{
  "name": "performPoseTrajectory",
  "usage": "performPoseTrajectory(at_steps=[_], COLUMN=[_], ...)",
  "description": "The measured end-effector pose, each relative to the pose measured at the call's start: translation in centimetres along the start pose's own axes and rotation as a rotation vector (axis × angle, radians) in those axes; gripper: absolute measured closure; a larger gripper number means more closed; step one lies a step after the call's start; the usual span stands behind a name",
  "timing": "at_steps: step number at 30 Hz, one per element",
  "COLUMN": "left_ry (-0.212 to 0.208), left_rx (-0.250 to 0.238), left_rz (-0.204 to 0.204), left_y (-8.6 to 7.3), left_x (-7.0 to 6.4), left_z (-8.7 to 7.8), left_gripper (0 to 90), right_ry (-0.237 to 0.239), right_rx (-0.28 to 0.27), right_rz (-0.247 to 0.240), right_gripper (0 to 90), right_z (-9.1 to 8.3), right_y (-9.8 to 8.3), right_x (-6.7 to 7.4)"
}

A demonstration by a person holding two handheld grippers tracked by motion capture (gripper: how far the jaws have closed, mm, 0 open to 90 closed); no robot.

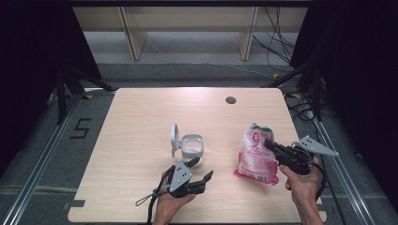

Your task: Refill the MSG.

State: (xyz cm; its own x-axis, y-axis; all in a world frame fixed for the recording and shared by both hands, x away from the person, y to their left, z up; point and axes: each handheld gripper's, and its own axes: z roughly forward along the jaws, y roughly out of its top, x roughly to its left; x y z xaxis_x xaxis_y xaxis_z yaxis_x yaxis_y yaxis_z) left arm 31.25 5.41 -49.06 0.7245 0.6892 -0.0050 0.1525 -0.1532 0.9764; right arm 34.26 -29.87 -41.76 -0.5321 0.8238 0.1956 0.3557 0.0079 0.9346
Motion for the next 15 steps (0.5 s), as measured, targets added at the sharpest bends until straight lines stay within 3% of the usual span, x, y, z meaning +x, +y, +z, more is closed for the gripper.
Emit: performPoseTrajectory(at_steps=[1,4,5,9,10,11,12,15], left_ry=[0.006,0.011,0.012,0.010,0.014,0.010,0.012,0.021], left_rx=[0.009,0.012,0.014,0.017,0.017,0.021,0.022,0.025], left_rz=[0.007,0.009,-0.005,0.002,-0.012,0.027,0.020,0.005], left_y=[0.1,0.0,0.0,0.0,-0.1,-0.1,-0.1,-0.2], left_x=[0.0,0.1,0.0,0.1,0.1,0.3,0.2,0.2], left_z=[-0.2,-0.3,-0.4,-0.6,-0.6,-0.6,-0.6,-0.8], left_gripper=[34.3,34.1,33.8,33.6,33.6,33.6,33.6,33.3], right_ry=[0.004,-0.019,-0.024,-0.050,-0.055,-0.052,-0.056,-0.052], right_rx=[-0.015,0.007,0.014,0.029,0.020,0.024,0.015,0.028], right_rz=[0.013,0.016,0.045,0.014,0.025,0.056,0.018,0.015], right_gripper=[90.0,90.0,90.0,90.0,90.0,90.0,90.0,90.0], right_z=[-0.1,-0.4,-0.5,-0.7,-0.7,-0.8,-0.7,-0.9], right_y=[-0.2,-0.5,-0.7,-1.3,-1.4,-1.5,-1.6,-1.7], right_x=[-0.1,-0.6,-0.6,-1.4,-1.5,-1.4,-1.7,-1.8])
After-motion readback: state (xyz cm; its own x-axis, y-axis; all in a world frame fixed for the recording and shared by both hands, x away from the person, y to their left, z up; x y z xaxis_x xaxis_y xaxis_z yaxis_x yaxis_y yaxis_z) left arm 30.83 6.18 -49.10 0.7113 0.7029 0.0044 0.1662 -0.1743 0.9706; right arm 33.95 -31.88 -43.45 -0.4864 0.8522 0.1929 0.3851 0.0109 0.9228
